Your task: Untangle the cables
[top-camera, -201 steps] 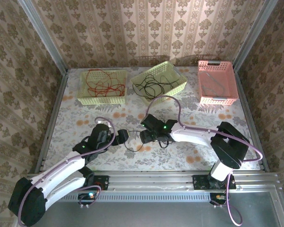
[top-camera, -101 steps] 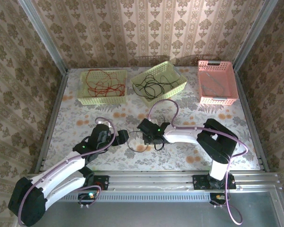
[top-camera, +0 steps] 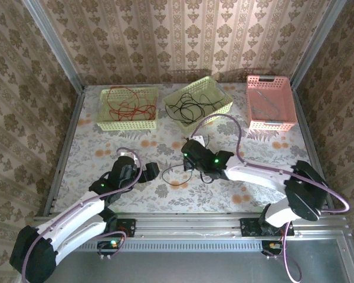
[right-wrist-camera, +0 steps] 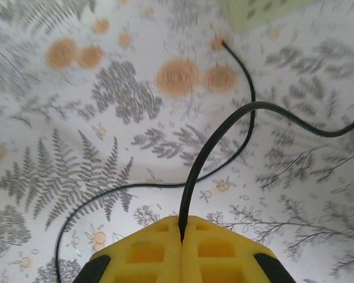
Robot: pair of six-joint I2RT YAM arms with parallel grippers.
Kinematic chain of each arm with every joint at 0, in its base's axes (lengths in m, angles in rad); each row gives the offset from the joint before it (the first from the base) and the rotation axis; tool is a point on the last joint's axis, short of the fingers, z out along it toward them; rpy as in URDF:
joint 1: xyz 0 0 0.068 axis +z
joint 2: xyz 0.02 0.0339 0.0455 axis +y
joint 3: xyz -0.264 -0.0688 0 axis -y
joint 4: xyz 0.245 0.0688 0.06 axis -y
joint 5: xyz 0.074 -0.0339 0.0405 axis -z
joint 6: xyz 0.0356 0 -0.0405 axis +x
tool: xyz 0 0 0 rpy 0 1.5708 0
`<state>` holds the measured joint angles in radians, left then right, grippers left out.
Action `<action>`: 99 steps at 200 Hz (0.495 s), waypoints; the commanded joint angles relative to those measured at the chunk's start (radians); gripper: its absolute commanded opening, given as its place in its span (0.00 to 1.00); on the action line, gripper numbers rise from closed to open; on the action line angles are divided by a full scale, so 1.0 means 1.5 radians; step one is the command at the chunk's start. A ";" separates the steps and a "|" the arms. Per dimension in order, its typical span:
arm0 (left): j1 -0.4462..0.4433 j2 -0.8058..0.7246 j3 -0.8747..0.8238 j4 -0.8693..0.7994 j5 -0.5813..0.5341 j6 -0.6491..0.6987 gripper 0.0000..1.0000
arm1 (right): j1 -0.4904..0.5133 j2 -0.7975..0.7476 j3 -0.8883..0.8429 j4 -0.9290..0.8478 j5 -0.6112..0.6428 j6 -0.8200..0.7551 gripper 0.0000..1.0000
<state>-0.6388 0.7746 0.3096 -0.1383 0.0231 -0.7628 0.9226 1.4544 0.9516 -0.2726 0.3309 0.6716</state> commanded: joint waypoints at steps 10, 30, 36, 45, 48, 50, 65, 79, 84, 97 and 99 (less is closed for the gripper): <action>0.005 0.018 0.011 0.003 0.004 0.014 0.94 | -0.002 -0.072 0.037 -0.050 0.061 -0.070 0.00; 0.005 0.030 0.024 0.000 0.007 0.019 0.94 | -0.002 -0.103 0.085 -0.073 0.074 -0.109 0.00; 0.005 0.033 0.028 0.000 0.009 0.022 0.94 | -0.002 -0.111 0.104 -0.078 0.079 -0.121 0.00; 0.005 0.037 0.035 0.000 0.009 0.023 0.94 | -0.002 -0.123 0.137 -0.083 0.086 -0.145 0.00; 0.005 0.037 0.037 -0.001 0.009 0.023 0.94 | -0.002 -0.126 0.147 -0.084 0.088 -0.153 0.00; 0.005 0.038 0.038 -0.001 0.009 0.023 0.94 | -0.002 -0.128 0.157 -0.085 0.089 -0.158 0.00; 0.005 0.041 0.051 -0.003 0.013 0.025 0.94 | -0.003 -0.137 0.218 -0.085 0.101 -0.199 0.00; 0.006 0.045 0.061 -0.004 0.016 0.026 0.94 | -0.008 -0.132 0.292 -0.081 0.105 -0.242 0.00; 0.005 0.045 0.066 -0.006 0.018 0.027 0.94 | -0.010 -0.127 0.316 -0.080 0.105 -0.255 0.00; 0.005 0.049 0.079 -0.014 0.021 0.031 0.94 | -0.018 -0.109 0.376 -0.078 0.108 -0.289 0.00; 0.005 0.049 0.080 -0.015 0.021 0.032 0.94 | -0.021 -0.104 0.391 -0.077 0.109 -0.297 0.00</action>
<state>-0.6388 0.8379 0.3740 -0.1394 0.0349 -0.7513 0.9134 1.2835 1.3933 -0.3859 0.4381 0.3779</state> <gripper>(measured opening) 0.937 0.061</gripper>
